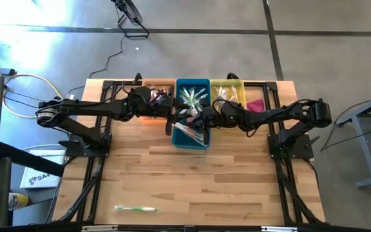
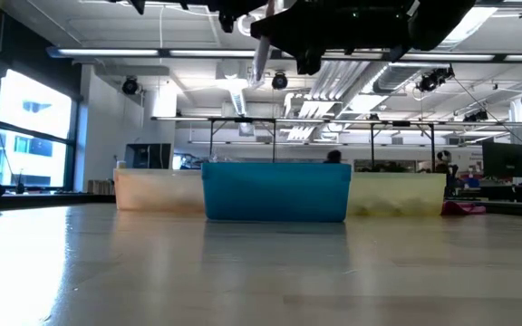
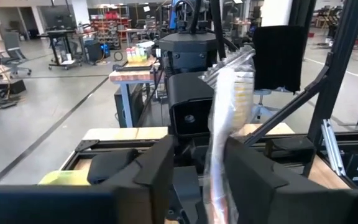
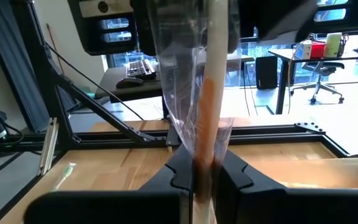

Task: Pick & Place Toothbrushes
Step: Put the orange toothbrush into the bottom blue bin

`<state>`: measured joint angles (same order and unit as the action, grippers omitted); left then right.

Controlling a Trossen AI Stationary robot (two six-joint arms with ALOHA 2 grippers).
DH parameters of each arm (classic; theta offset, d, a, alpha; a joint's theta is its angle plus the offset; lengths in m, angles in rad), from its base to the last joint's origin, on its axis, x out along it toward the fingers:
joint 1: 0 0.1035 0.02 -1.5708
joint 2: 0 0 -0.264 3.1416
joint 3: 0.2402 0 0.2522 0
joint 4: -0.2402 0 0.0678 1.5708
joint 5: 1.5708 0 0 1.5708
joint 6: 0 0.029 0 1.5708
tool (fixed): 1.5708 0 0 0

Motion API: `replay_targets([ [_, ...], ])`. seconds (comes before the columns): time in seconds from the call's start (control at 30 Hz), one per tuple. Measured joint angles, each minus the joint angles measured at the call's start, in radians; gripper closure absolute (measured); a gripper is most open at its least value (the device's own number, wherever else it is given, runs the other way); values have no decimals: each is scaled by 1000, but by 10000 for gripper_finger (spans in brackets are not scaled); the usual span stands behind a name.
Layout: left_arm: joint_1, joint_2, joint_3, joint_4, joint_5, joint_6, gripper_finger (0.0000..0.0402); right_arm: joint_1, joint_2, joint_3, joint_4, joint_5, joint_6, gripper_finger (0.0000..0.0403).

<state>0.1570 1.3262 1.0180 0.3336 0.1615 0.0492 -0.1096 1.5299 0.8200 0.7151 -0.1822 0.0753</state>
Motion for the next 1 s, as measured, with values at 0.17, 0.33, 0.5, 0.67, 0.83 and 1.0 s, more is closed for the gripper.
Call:
replay_targets([
  [0.17,0,0,0,1,0,-2,230,0,0,0,-1,0,0,384],
  [0.33,0,0,0,-28,0,-2,218,0,0,0,-3,0,0,384],
  [0.5,0,-1,0,-69,2,2,218,0,0,0,-7,0,7,384],
  [0.67,17,-65,-1,-220,10,13,217,0,0,0,-26,0,10,384],
  [0.83,34,-176,-54,-232,21,30,217,0,0,0,-34,0,10,384],
  [1.0,33,-332,-212,-125,34,33,217,0,-9,0,-92,55,31,384],
])
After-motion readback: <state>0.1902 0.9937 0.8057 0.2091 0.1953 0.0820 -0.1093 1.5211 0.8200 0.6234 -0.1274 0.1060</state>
